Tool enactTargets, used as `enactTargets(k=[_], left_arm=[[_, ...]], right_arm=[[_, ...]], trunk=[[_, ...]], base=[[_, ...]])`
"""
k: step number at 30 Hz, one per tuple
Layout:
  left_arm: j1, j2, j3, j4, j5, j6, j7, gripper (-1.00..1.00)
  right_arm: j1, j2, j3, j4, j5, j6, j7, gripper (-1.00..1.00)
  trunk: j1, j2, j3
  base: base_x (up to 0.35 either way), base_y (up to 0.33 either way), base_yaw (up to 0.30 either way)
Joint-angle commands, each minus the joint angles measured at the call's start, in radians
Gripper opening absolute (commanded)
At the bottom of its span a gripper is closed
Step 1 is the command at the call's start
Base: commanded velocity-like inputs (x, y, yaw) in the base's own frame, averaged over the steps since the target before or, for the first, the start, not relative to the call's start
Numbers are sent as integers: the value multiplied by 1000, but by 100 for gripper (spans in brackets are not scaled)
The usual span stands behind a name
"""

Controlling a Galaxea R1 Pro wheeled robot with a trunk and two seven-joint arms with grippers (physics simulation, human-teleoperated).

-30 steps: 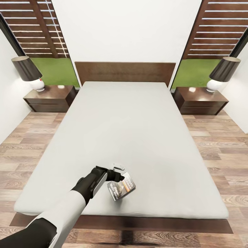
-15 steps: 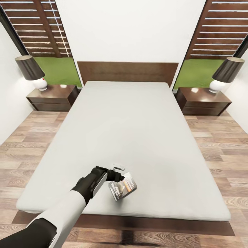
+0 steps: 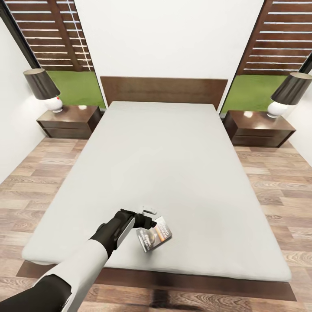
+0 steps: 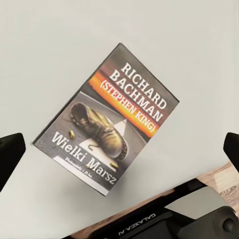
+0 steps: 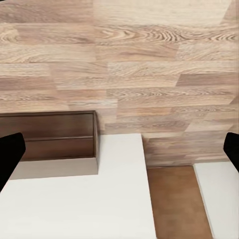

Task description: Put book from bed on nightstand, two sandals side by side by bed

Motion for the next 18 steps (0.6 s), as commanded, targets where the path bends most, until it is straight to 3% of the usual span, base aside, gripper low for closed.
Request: enactTargets(k=[1,18], left_arm=[[-1,1,-3,-1,10,5,3,100],[-1,1,-3,-1,10,5,2,100]], right_arm=[[0,-1,-9,2,9,-6,3,100],[0,-1,-9,2,9,-6,3,100]], trunk=[[0,-1,-1],[0,-1,-1]], base=[[0,-50,11],[0,-16,3]])
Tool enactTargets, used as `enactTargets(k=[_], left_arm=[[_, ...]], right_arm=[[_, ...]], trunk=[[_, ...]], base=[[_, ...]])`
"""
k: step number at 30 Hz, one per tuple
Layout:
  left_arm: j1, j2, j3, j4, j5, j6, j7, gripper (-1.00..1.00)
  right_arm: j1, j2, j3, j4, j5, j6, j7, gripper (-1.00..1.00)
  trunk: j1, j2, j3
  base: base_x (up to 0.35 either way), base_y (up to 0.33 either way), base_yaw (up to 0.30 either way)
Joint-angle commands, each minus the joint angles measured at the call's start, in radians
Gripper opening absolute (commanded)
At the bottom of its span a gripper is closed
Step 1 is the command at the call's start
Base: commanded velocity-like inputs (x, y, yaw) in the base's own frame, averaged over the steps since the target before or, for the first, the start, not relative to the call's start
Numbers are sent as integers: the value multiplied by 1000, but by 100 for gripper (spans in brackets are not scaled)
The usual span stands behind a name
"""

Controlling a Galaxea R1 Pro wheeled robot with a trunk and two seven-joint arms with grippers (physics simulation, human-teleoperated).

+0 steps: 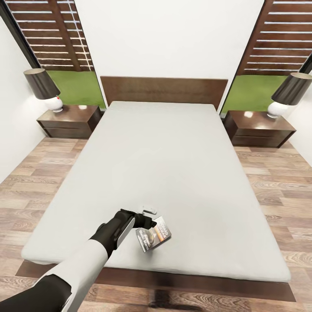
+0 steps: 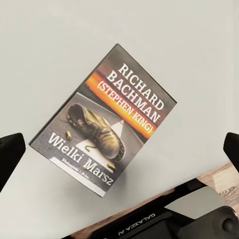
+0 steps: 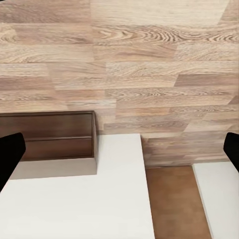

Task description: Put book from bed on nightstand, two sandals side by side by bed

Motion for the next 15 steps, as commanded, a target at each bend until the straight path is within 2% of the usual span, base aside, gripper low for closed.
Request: enactTargets(k=[1,8,15], left_arm=[[-1,1,-3,-1,10,5,3,100],[-1,0,-3,-1,10,5,2,100],[-1,0,-3,-1,10,5,2,100]], right_arm=[[0,-1,-9,2,9,-6,2,100],[0,-1,-9,2,9,-6,2,100],[0,-1,-9,2,10,-6,2,100]], trunk=[[0,-1,-1],[0,-1,-1],[0,-1,-1]], base=[[0,-3,-7],[0,-1,-91],[0,0,-225]])
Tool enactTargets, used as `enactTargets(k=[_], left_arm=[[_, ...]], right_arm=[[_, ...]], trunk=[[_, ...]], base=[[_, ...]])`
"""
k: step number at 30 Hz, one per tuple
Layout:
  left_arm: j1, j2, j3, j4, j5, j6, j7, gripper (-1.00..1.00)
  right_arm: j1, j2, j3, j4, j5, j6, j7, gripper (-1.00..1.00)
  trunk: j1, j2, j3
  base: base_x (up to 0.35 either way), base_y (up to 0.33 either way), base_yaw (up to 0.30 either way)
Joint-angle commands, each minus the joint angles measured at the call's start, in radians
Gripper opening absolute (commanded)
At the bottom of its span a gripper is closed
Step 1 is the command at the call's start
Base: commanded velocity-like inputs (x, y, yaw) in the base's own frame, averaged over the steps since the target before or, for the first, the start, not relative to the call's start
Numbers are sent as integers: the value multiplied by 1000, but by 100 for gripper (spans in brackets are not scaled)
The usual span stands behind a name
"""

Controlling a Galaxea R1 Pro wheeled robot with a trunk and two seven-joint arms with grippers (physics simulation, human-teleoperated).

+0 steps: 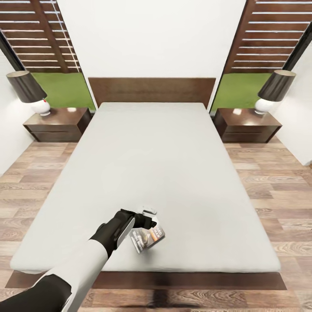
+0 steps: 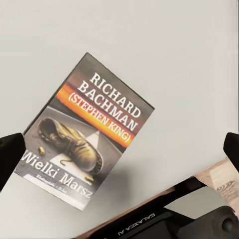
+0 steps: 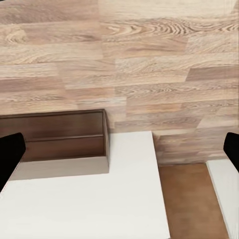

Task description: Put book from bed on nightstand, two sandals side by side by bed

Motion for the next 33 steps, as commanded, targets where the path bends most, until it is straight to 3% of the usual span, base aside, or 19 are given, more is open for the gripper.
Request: enactTargets(k=[1,12,33], left_arm=[[0,1,-3,-1,10,5,3,100],[0,1,-3,-1,10,5,3,100],[0,1,-3,-1,10,5,3,100]], right_arm=[[0,-1,-9,2,9,-6,2,100],[0,-1,-9,2,10,-6,2,100],[0,-1,-7,2,10,-6,2,100]], trunk=[[0,-1,-1],[0,-1,-1],[0,-1,-1]], base=[[0,0,-258],[0,0,-145],[0,0,-14]])
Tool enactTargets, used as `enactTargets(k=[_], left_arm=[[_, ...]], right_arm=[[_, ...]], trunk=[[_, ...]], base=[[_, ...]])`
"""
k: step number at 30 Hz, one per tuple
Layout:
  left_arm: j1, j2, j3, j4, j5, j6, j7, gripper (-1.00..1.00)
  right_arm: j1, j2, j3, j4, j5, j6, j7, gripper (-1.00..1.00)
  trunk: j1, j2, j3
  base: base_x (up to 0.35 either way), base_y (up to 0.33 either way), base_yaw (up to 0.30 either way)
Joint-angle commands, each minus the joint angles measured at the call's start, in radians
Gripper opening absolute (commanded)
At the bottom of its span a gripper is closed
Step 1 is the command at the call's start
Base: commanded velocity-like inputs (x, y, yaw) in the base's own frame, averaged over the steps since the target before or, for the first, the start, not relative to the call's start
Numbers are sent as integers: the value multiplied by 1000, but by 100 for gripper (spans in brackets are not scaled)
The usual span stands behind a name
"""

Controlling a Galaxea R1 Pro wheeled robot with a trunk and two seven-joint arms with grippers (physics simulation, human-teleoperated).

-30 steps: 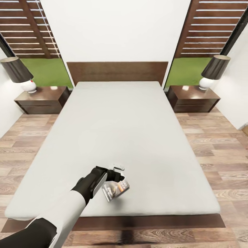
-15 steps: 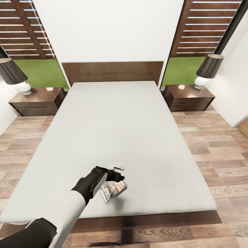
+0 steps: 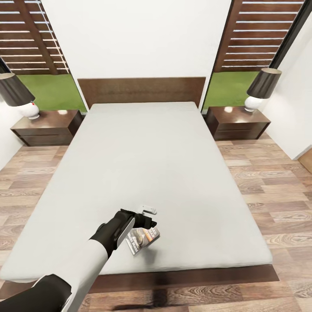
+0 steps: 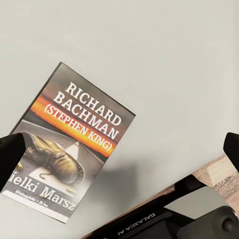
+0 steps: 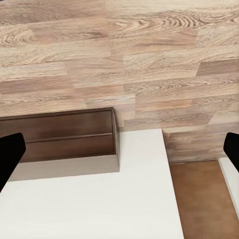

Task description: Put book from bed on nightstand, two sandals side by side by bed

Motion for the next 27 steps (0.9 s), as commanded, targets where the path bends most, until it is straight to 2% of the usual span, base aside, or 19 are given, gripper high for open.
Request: enactTargets(k=[1,27], left_arm=[[-1,0,-3,-1,10,5,3,100],[-1,1,-3,-1,10,4,2,100]], right_arm=[[0,-1,-9,2,9,-6,2,100],[0,-1,-8,2,9,-6,2,100]], trunk=[[0,-1,-1],[0,-1,-4]], base=[[0,0,3],[0,0,21]])
